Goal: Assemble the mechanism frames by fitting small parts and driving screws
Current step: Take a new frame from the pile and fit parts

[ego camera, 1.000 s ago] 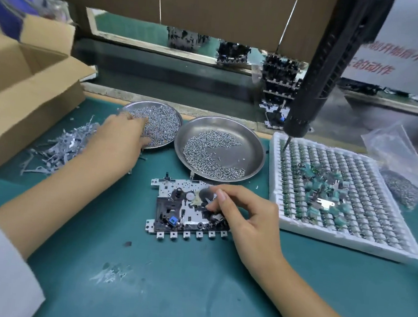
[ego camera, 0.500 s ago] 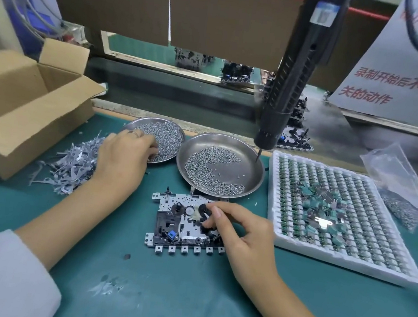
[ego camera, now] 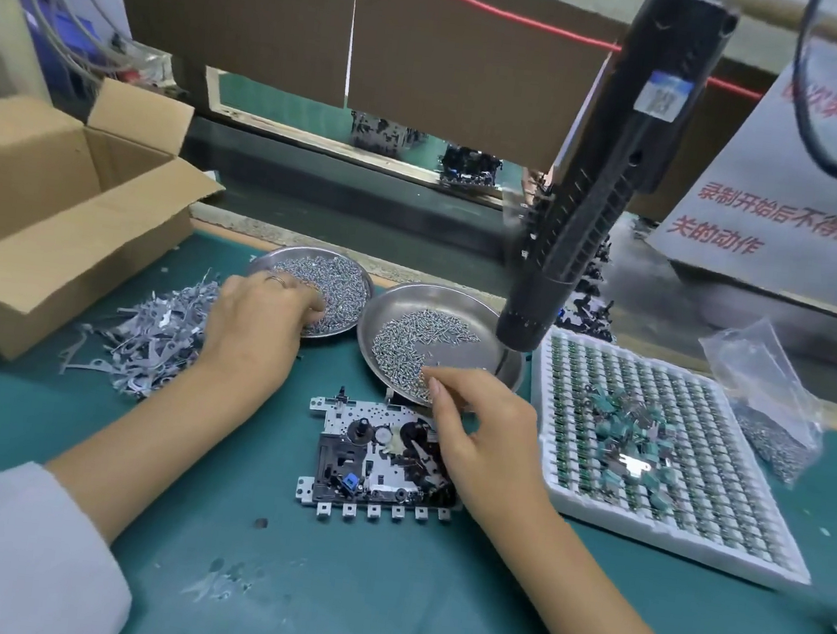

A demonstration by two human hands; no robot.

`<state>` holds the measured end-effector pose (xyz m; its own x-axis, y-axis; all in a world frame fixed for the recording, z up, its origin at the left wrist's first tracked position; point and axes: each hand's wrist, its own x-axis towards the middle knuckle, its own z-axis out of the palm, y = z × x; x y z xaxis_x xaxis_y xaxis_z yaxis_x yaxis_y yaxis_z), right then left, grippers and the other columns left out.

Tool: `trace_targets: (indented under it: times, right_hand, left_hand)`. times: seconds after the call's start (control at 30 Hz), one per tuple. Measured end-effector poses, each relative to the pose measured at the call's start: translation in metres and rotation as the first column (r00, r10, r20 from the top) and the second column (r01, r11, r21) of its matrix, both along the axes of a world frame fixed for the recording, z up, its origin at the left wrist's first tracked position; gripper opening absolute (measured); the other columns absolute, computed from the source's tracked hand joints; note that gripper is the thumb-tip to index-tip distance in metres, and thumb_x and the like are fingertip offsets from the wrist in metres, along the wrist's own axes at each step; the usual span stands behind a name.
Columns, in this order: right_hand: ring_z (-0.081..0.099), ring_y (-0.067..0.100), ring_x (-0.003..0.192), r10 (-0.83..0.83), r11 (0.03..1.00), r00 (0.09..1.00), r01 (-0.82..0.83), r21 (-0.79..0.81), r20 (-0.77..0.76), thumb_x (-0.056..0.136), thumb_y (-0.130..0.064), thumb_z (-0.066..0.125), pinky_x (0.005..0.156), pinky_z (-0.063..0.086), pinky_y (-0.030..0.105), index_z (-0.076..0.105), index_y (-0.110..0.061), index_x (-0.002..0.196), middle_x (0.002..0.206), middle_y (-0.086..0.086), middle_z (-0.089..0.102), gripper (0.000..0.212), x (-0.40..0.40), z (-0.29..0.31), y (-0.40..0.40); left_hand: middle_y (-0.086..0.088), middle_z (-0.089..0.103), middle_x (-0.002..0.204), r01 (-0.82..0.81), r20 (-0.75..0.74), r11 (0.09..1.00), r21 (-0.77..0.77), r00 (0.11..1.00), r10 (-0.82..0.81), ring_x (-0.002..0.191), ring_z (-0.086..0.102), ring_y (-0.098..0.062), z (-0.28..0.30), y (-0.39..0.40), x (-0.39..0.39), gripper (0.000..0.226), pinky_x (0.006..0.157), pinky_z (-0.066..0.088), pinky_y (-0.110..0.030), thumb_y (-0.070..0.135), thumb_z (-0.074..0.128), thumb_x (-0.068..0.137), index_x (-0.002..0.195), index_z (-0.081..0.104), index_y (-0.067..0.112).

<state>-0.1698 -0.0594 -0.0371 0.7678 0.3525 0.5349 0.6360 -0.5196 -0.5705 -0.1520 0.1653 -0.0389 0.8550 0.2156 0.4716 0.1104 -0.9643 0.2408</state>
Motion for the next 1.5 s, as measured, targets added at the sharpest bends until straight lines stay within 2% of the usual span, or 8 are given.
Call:
trace_targets:
  times: [0.23,0.37,0.67,0.83,0.97,1.13,1.27,1.5]
  right_hand:
    - [0.061,0.02,0.103,-0.176,0.943,0.956,0.095,-0.319,-0.235,0.091,-0.019,0.062,0.09,0.049,0.035,0.064,-0.016,0.122,0.112,0.005,0.068,0.031,0.036,0.005,0.014]
    - [0.066,0.018,0.081,-0.233,0.952,0.937,0.165,-0.259,-0.261,0.084,-0.009,0.071,0.082,0.052,0.032,0.076,-0.007,0.091,0.09,0.005,0.074,0.009,0.045,0.004,0.018]
    - [0.064,0.013,0.079,-0.228,0.967,0.943,0.191,-0.166,-0.243,0.085,-0.004,0.068,0.077,0.053,0.03,0.076,-0.011,0.091,0.087,0.001,0.073,0.012,0.039,-0.001,0.017]
    - [0.062,0.01,0.081,-0.204,0.972,0.938,0.159,-0.175,-0.279,0.088,-0.004,0.065,0.08,0.05,0.024,0.072,-0.01,0.105,0.094,0.002,0.072,0.019,0.041,-0.001,0.016]
    - [0.063,0.011,0.079,-0.193,0.975,0.942,0.153,-0.16,-0.276,0.087,-0.004,0.066,0.081,0.053,0.028,0.073,-0.01,0.101,0.09,0.003,0.072,0.017,0.041,-0.001,0.015]
    - [0.054,-0.008,0.067,-0.164,0.986,0.95,0.155,-0.057,-0.265,0.085,-0.004,0.069,0.068,0.039,-0.002,0.074,-0.011,0.1,0.086,-0.004,0.07,0.018,0.038,0.0,0.015]
    - [0.056,-0.015,0.066,-0.155,0.984,0.946,0.174,0.042,-0.286,0.082,-0.004,0.072,0.066,0.039,-0.002,0.076,-0.012,0.094,0.08,-0.008,0.067,0.015,0.039,0.003,0.011]
    - [0.063,-0.003,0.071,-0.112,0.981,0.944,0.154,0.114,-0.31,0.08,-0.003,0.071,0.071,0.047,0.006,0.075,-0.019,0.093,0.079,-0.012,0.069,0.021,0.035,0.005,0.008]
  left_hand:
    - [-0.001,0.065,0.112,-0.009,-0.14,0.998,0.057,0.99,0.017,0.107,0.052,-0.025,0.001,-0.007,0.017,0.02,0.084,0.026,-0.032,0.027,0.054,0.096,0.107,0.071,0.024]
    - [0.004,0.067,0.099,-0.041,-0.07,0.995,0.088,0.996,0.048,0.096,0.05,-0.021,-0.002,-0.006,0.016,0.018,0.078,0.017,-0.032,0.032,0.056,0.094,0.099,0.073,0.029]
    - [-0.002,0.068,0.098,-0.038,0.008,0.994,0.106,0.999,0.038,0.095,0.055,-0.026,-0.004,-0.009,0.013,0.02,0.082,0.02,-0.034,0.027,0.052,0.097,0.098,0.07,0.018]
    - [-0.006,0.065,0.086,-0.025,0.076,0.98,-0.2,0.996,0.041,0.083,0.055,-0.029,0.007,-0.019,0.001,0.023,0.085,0.029,-0.039,0.027,0.04,0.1,0.096,0.058,0.013]
    - [-0.005,0.045,0.062,0.075,0.109,0.872,-0.484,0.994,-0.024,0.063,0.042,-0.029,0.014,-0.033,-0.015,0.035,0.062,0.027,-0.039,0.026,0.033,0.102,0.072,0.042,0.01]
    - [-0.002,0.052,0.06,0.256,0.199,0.704,-0.662,0.966,-0.164,0.053,0.044,-0.007,0.014,-0.05,-0.035,0.035,0.053,0.033,-0.025,0.031,0.046,0.097,0.068,0.056,0.014]
    - [0.012,0.064,0.078,0.373,0.259,0.629,-0.682,0.928,-0.268,0.071,0.055,0.004,0.01,-0.064,-0.048,0.008,0.067,0.04,-0.008,0.024,0.061,0.09,0.084,0.065,0.029]
    - [0.014,0.069,0.087,0.41,0.307,0.603,-0.684,0.912,-0.272,0.085,0.061,0.003,0.002,-0.071,-0.052,0.011,0.078,0.04,-0.004,0.014,0.073,0.08,0.089,0.075,0.021]
